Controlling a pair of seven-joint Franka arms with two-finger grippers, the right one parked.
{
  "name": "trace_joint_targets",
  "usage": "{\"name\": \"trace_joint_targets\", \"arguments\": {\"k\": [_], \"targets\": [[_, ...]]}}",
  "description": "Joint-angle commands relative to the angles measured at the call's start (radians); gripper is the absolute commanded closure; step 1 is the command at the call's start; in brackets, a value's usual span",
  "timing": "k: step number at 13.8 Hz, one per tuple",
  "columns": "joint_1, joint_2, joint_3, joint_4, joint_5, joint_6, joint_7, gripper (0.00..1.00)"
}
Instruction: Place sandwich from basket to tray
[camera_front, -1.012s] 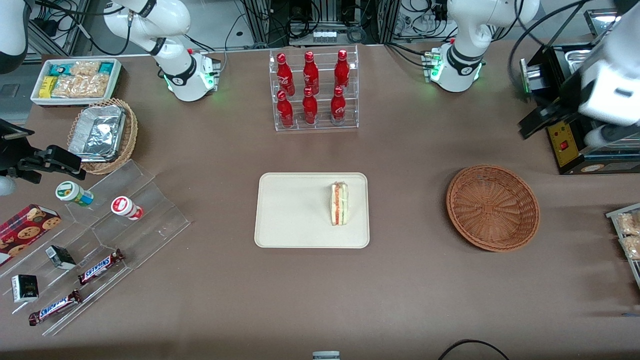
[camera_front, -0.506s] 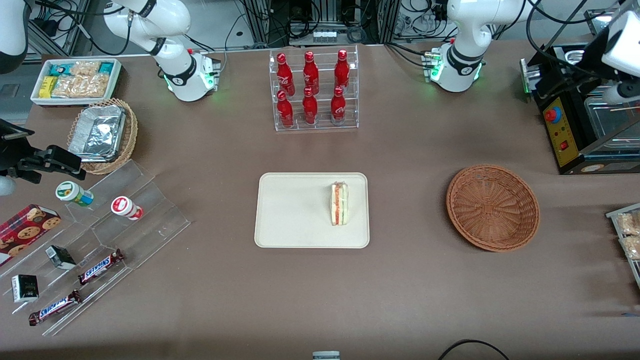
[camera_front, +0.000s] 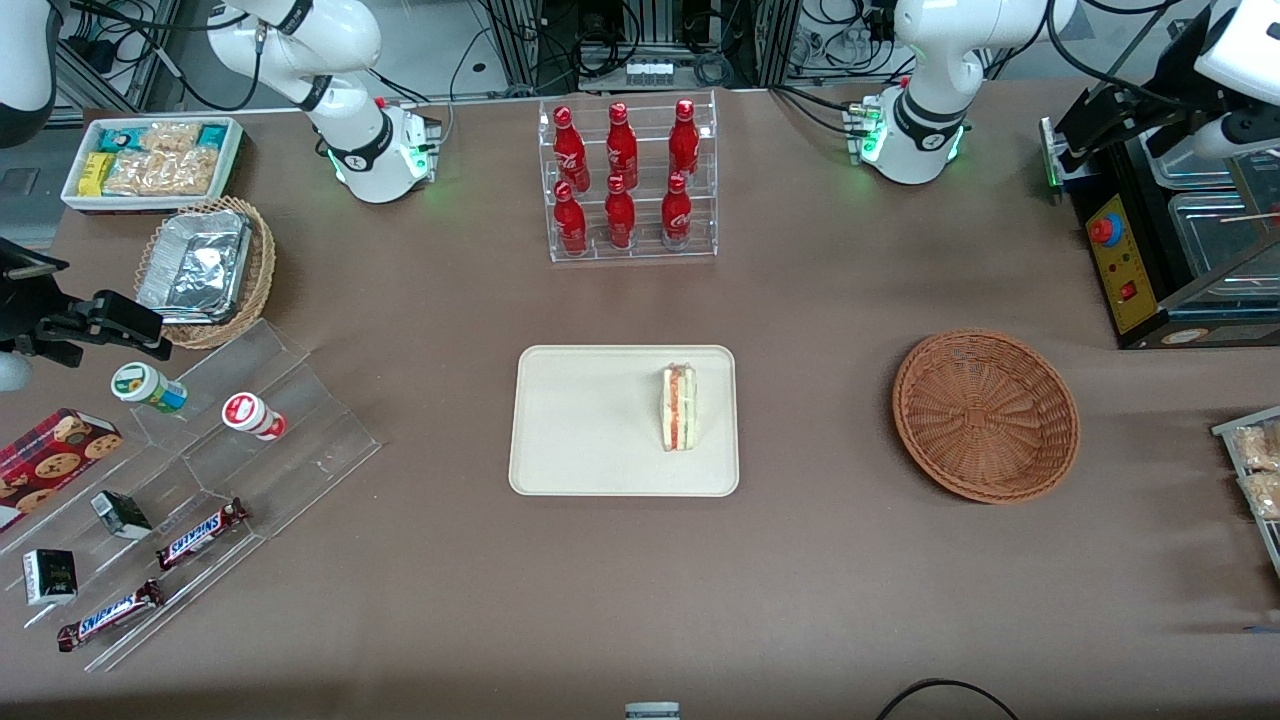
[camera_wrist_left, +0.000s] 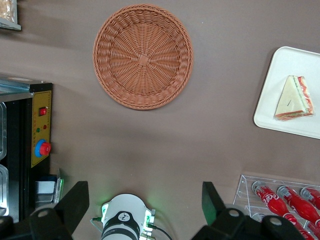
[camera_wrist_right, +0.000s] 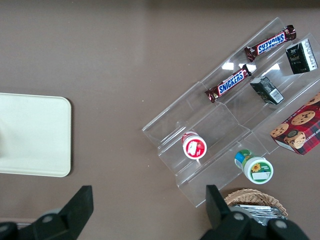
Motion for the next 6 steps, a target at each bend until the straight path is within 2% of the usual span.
{"name": "trace_joint_targets", "arguments": {"k": [1, 6], "targets": [[0.031, 0.006, -0.03, 0.001, -0.011, 0.001, 0.021, 0.0], [0.011, 0.034, -0.025, 0.01, -0.02, 0.005, 0.018, 0.0]]}}
